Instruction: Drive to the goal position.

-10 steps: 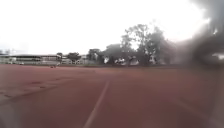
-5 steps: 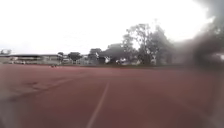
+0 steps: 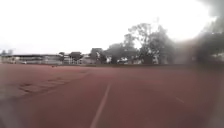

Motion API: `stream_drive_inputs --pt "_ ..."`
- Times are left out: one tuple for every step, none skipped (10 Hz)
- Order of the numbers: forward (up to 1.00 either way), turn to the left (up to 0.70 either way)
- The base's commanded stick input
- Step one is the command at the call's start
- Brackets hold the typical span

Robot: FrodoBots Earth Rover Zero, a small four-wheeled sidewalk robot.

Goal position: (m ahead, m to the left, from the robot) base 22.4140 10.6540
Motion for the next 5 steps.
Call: stream_drive_inputs --pt "0.7 0.0" --pt "0.7 0.0" --pt "0.7 0.0" --pt "0.7 0.0" --pt "0.7 0.0"
